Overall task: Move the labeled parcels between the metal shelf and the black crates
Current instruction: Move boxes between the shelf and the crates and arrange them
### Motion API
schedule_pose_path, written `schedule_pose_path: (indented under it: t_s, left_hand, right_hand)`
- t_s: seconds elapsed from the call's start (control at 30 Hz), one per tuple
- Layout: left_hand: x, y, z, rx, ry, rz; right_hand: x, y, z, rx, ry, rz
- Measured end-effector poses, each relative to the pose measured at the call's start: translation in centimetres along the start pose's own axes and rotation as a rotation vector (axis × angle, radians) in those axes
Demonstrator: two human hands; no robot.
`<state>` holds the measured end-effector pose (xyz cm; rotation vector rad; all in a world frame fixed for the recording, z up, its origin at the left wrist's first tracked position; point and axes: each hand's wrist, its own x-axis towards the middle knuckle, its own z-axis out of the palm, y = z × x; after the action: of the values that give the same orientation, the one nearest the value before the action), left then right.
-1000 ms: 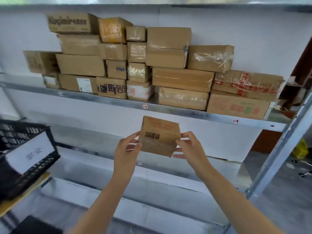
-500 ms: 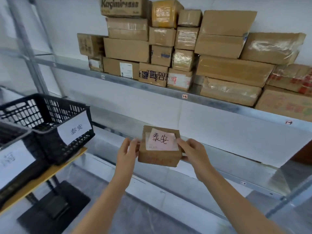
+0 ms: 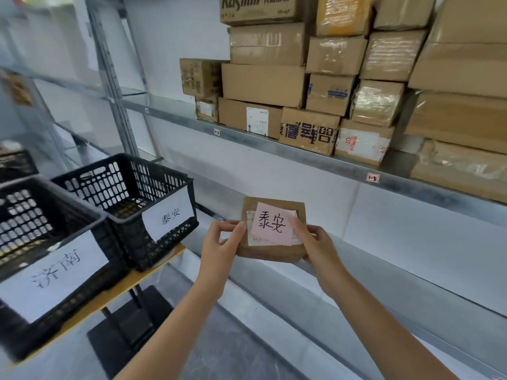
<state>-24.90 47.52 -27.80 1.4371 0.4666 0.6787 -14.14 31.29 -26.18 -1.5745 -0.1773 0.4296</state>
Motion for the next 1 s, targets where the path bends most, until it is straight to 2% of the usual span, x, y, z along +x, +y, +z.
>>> schedule_pose_path:
  t_s: [0.13, 0.33, 0.53, 0.73, 1.0]
  left_hand:
    - [4.4, 0.8, -1.5, 0.033, 0.069, 0.063]
    - [10.1, -0.2, -4.9, 0.053, 0.190, 0.033]
    - [13.4, -0.8, -10.2, 0.123, 0.300, 0.037]
    - [16.6, -1.1, -18.4, 0.108, 0.387, 0.047]
    - [23.4, -0.4, -28.9, 0.213, 0.382, 0.023]
  right_hand:
    - [4.6, -1.7, 3.3, 0.006, -0.188, 0.017]
    - [10.9, -3.4, 8.5, 0.029, -0.383, -0.012]
    - [15.7, -3.0, 15.8, 0.017, -0.547, 0.081]
    - [18.7, -2.7, 25.8, -0.058, -0.674, 0.080]
    - [23.3, -4.2, 38.3, -0.094, -0.685, 0.098]
